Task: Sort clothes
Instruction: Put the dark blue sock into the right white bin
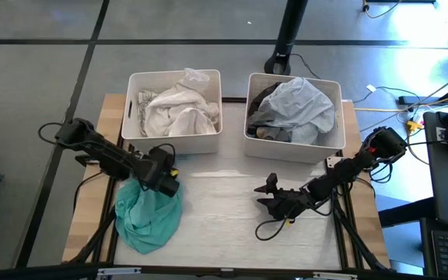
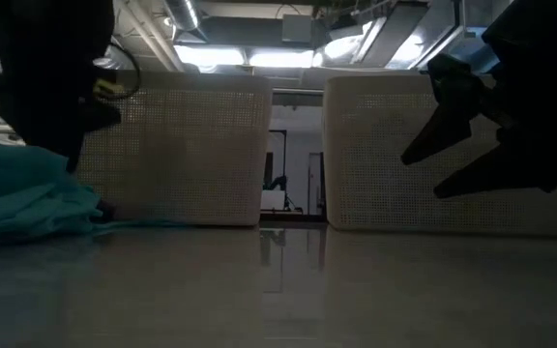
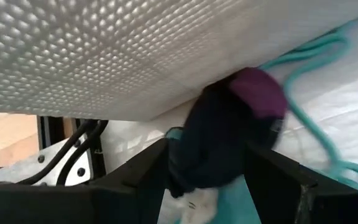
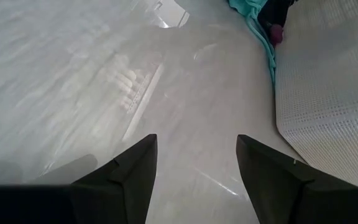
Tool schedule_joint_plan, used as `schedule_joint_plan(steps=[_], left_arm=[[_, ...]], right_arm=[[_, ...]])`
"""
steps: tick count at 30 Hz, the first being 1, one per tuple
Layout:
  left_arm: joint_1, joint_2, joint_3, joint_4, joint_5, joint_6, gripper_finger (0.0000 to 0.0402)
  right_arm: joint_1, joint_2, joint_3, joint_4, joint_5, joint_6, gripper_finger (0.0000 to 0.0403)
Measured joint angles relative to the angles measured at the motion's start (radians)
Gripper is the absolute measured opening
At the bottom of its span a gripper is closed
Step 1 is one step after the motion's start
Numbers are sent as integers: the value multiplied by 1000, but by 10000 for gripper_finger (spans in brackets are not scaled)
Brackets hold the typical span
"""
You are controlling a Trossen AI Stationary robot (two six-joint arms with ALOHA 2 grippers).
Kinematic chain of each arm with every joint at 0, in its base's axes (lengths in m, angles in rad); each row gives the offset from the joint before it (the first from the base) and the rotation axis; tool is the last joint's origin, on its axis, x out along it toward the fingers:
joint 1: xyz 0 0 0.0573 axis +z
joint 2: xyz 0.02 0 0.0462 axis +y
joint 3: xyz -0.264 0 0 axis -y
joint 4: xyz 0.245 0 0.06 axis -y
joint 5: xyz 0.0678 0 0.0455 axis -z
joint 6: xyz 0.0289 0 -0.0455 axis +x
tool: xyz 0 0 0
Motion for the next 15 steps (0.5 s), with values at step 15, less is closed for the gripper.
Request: schedule_joint_plan(steps=[15], left_arm=[[62,0,-179,202,3,44,170]], right_arm=[[0,0,0,-1,0,-1,220]])
